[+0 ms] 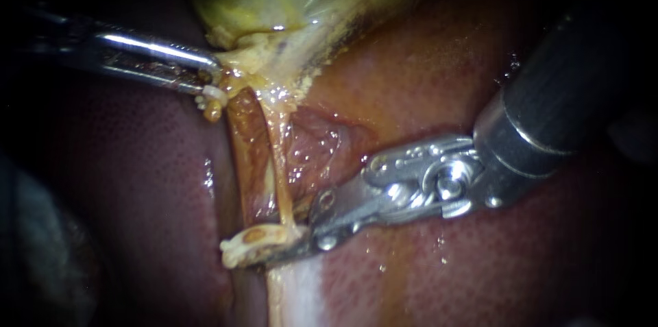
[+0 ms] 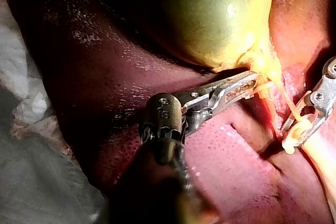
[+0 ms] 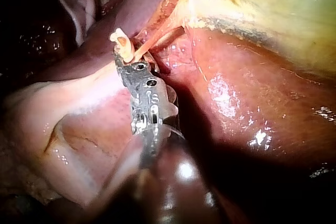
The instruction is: Clipping first clip right tube
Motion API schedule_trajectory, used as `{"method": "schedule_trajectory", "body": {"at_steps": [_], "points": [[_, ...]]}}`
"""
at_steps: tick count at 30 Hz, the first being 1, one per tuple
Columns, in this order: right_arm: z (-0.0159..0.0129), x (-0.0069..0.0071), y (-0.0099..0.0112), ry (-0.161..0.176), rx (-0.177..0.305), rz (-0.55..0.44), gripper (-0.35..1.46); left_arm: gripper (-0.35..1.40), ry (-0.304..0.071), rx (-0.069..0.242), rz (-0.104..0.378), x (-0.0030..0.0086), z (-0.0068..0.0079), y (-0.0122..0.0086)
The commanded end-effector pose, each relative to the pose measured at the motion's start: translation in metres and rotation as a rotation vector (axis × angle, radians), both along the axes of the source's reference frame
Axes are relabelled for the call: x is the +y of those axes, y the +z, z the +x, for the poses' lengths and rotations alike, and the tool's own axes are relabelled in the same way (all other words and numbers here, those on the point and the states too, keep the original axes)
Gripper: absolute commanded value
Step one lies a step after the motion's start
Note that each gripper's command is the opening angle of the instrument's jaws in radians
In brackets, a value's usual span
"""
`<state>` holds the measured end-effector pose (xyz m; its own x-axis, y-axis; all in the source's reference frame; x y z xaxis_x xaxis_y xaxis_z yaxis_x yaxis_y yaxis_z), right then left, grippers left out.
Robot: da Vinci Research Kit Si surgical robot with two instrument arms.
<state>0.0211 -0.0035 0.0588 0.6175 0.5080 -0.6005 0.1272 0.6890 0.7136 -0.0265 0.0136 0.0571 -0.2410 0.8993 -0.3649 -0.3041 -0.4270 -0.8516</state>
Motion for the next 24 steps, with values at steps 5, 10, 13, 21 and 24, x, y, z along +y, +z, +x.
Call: {"method": "schedule_trajectory", "body": {"at_steps": [5,10,13,21,24], "points": [[0.0001,0.0000,0.0001,0.031,0.046,0.015,0.42,-0.35,0.000,0.000,0.000,0.0000,0.0000,0.0000],[0.0002,0.0002,0.0004,0.090,0.083,0.015,0.49,-0.35,0.001,0.000,0.000,0.0000,0.0002,-0.0001],[-0.0002,0.0003,0.0006,0.090,0.083,0.015,0.49,-0.35,0.001,0.000,0.000,0.0000,0.0002,-0.0001],[-0.0023,0.0009,0.0010,0.105,0.126,0.035,0.49,-0.35,0.001,-0.001,0.000,-0.0001,0.0003,-0.0001],[-0.0028,0.0010,0.0011,0.125,0.148,0.070,0.50,-0.35,0.001,-0.001,0.000,-0.0001,0.0003,-0.0001]]}}
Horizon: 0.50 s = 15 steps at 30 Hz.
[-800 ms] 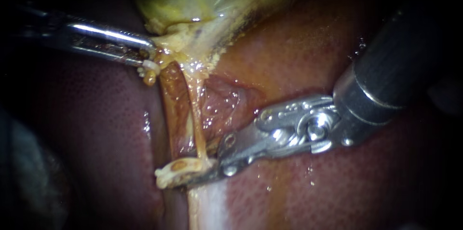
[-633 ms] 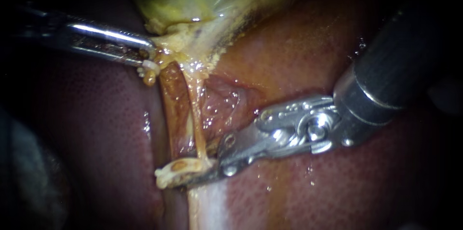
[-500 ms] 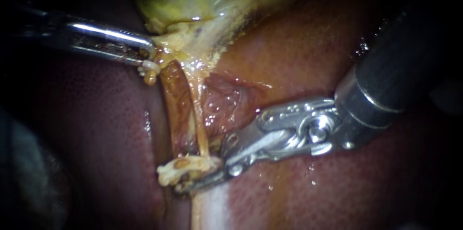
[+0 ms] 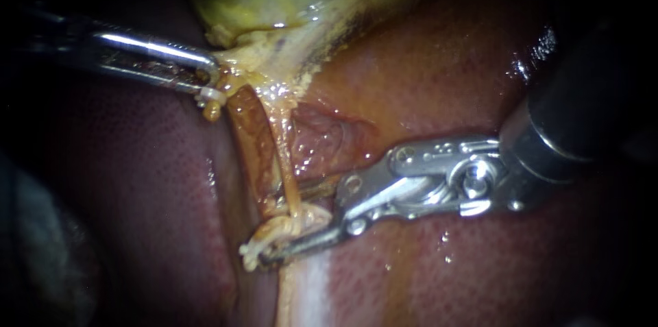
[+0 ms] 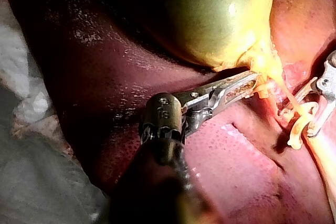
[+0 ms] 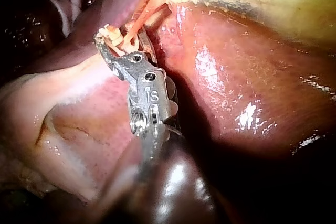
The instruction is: Clipping first clip right tube
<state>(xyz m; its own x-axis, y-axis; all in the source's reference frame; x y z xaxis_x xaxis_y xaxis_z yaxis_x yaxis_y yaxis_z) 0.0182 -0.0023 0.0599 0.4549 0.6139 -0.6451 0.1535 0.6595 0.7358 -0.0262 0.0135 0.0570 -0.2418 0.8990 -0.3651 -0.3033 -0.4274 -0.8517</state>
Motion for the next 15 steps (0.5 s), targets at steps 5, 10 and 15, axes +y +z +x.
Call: {"method": "schedule_trajectory", "body": {"at_steps": [5,10,15], "points": [[-0.0001,-0.0001,-0.0005,0.031,0.064,0.076,0.50,-0.35,0.001,0.000,0.000,0.0000,0.0000,0.0000],[0.0007,-0.0003,-0.0012,0.035,0.086,0.102,0.50,-0.35,0.000,0.000,0.000,0.0000,0.0000,0.0000],[0.0022,-0.0004,-0.0015,0.048,0.096,0.120,0.50,-0.35,0.000,0.000,0.000,0.0000,0.0000,0.0000]]}}
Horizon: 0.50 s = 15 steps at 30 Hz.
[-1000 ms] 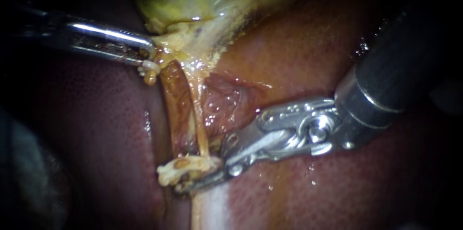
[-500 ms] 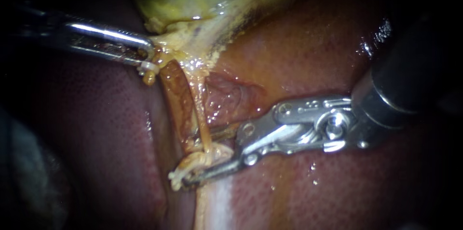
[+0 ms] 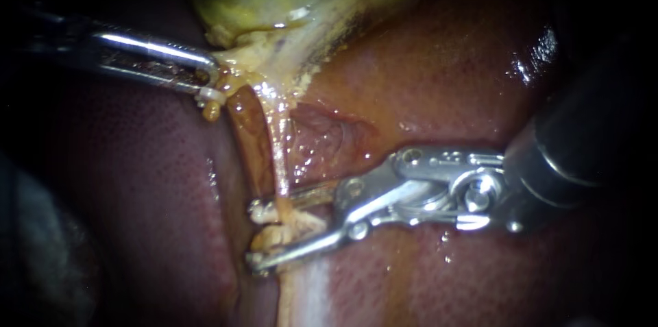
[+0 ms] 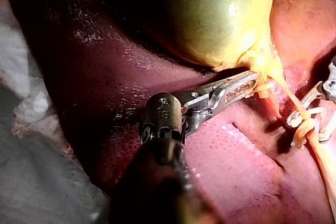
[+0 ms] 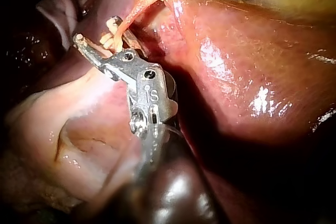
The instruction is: Clipping first clip right tube
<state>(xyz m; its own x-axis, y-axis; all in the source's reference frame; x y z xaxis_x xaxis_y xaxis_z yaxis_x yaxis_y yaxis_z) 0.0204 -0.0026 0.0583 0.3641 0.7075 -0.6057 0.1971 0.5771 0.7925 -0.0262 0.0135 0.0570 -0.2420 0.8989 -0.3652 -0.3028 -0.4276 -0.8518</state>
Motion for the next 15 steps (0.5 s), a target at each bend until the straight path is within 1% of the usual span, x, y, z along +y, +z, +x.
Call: {"method": "schedule_trajectory", "body": {"at_steps": [1,5,10,12,15], "points": [[0.0004,-0.0001,0.0001,0.004,0.000,0.008,0.50,-0.35,0.000,0.000,0.000,0.0000,0.0000,0.0000],[0.0013,0.0000,0.0001,0.010,0.003,0.010,0.50,-0.35,0.000,0.000,0.000,0.0000,0.0000,0.0000],[0.0016,0.0002,-0.0002,0.020,0.013,0.029,0.50,-0.35,0.000,0.000,0.000,0.0000,0.0000,0.0000],[0.0016,0.0003,-0.0006,0.021,0.015,0.032,0.50,-0.35,0.000,0.000,0.000,0.0000,0.0000,0.0000],[0.0016,0.0008,-0.0020,0.028,0.036,0.054,0.50,-0.35,0.000,0.000,0.000,0.0000,0.0000,0.0000]]}}
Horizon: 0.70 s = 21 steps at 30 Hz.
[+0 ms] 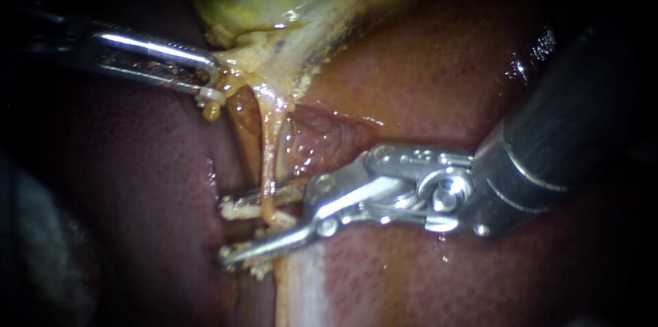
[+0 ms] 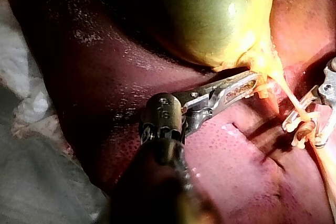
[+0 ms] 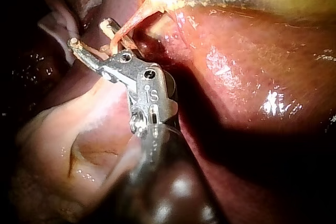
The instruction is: Clipping first clip right tube
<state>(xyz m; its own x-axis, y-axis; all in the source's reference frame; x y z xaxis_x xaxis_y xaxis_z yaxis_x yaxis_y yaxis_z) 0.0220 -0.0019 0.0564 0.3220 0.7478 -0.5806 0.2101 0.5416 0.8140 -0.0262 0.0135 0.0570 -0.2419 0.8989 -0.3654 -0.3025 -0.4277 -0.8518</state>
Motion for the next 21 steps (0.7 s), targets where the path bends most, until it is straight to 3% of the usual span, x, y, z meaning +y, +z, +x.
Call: {"method": "schedule_trajectory", "body": {"at_steps": [1,6,12,21], "points": [[0.0000,0.0002,-0.0005,0.000,0.006,0.008,0.50,-0.35,0.000,0.000,0.000,0.0000,0.0000,0.0000],[-0.0004,0.0002,-0.0028,-0.029,0.042,0.043,0.48,-0.35,0.000,0.000,0.000,0.0000,0.0000,0.0000],[-0.0009,-0.0003,-0.0039,-0.073,0.070,0.051,0.45,-0.35,0.000,0.000,0.000,0.0000,0.0001,0.0000],[-0.0008,0.0002,-0.0039,-0.063,0.060,0.073,0.37,-0.35,0.000,0.000,0.000,0.0000,0.0001,0.0000]]}}
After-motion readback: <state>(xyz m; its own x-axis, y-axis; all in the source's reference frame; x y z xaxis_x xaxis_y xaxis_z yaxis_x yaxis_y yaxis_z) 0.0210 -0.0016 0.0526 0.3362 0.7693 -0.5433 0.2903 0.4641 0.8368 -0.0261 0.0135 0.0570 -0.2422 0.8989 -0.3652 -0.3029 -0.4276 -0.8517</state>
